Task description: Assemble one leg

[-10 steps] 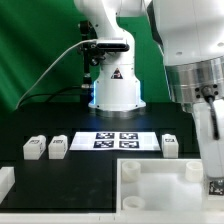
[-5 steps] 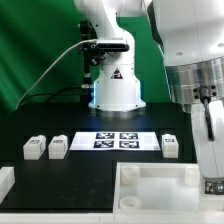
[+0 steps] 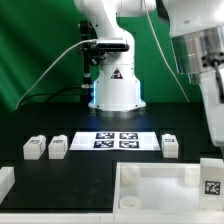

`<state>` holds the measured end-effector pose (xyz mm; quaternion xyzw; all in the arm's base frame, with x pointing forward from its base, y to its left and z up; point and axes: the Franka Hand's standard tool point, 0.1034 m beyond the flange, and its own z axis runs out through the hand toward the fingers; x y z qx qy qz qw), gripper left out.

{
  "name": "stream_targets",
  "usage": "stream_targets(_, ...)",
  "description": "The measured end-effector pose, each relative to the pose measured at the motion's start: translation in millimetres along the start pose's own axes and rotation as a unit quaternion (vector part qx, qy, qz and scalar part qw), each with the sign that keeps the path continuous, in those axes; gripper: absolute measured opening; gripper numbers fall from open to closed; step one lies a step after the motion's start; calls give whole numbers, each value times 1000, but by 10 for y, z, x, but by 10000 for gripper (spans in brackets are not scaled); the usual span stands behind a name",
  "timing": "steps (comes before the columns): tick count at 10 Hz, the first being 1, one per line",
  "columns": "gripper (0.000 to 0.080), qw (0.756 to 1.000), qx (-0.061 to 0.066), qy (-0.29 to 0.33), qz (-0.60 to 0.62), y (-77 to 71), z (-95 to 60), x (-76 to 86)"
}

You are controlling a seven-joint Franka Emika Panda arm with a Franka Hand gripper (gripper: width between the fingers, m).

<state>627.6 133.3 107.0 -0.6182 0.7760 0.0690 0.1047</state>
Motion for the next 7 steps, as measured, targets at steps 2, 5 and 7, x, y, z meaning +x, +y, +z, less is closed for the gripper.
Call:
stream_targets(2, 649, 1000, -1, 0, -4, 20, 13, -37)
stream_targets(5, 649, 1000, -2, 1, -4, 23, 21, -34)
stream_targets(7, 649, 1000, -2, 1, -4, 24, 23, -34)
